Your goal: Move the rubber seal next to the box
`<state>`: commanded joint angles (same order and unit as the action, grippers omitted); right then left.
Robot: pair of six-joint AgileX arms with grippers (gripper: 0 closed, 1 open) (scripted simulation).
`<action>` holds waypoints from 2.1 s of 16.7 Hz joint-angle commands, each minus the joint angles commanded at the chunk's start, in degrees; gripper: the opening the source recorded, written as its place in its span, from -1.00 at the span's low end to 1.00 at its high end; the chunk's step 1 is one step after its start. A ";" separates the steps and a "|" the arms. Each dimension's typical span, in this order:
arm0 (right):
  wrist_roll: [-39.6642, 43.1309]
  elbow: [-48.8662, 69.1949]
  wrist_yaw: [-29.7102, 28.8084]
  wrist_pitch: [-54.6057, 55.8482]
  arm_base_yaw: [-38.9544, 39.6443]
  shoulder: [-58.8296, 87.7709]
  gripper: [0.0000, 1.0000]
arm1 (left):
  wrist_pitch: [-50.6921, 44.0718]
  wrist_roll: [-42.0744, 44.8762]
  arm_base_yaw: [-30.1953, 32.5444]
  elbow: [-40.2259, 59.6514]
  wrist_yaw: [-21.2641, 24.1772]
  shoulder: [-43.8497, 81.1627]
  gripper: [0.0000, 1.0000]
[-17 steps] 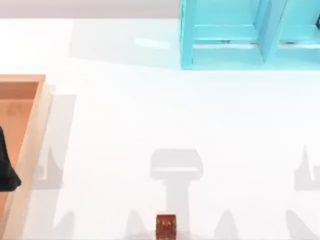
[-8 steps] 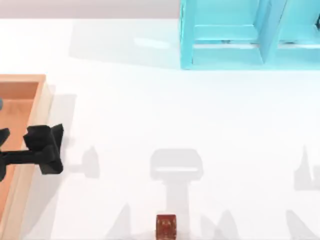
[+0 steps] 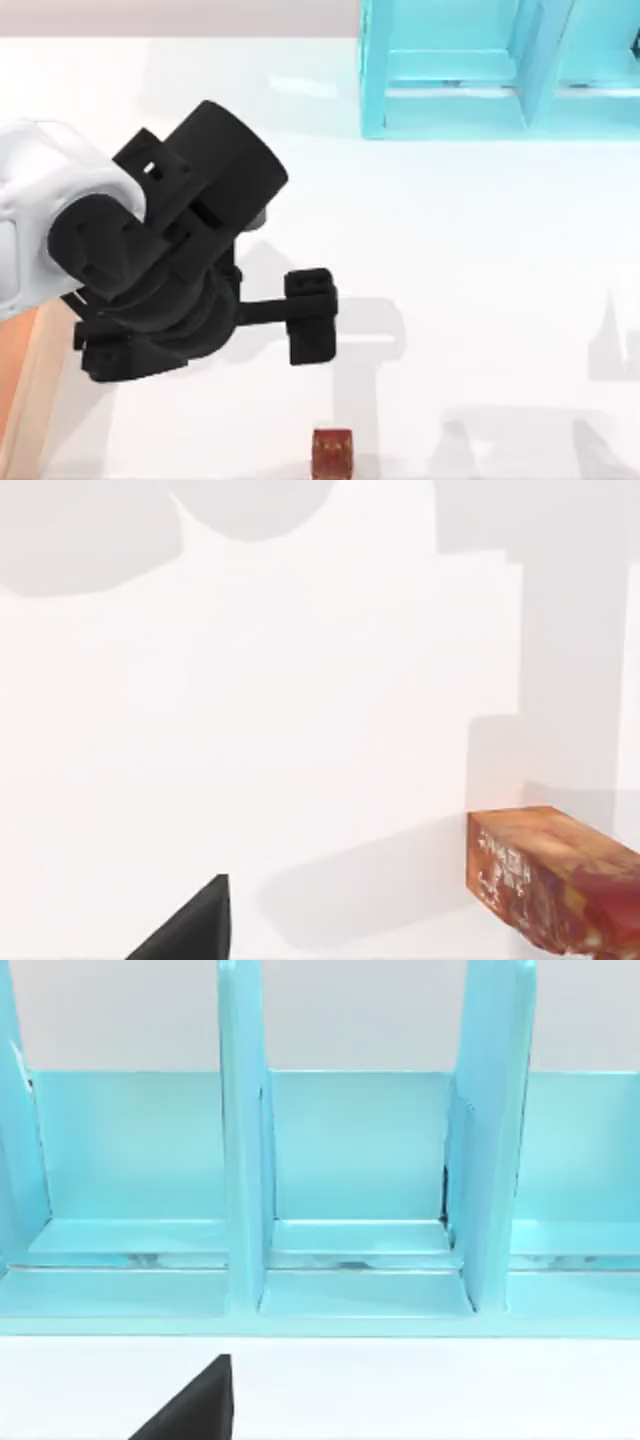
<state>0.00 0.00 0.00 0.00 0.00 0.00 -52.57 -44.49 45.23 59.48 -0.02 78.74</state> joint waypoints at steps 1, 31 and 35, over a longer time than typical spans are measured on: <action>0.00 0.00 0.00 0.00 0.00 0.00 1.00 | -2.92 -2.50 2.60 3.44 0.04 4.23 1.00; 0.00 0.00 0.00 0.00 0.00 0.00 1.00 | 7.37 -12.94 13.63 4.39 0.06 29.92 0.85; 0.00 0.00 0.00 0.00 0.00 0.00 1.00 | 7.37 -12.94 13.63 4.39 0.06 29.92 0.25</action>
<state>0.00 0.00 0.00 0.00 0.00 0.00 -45.20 -57.43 58.87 63.87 0.04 108.66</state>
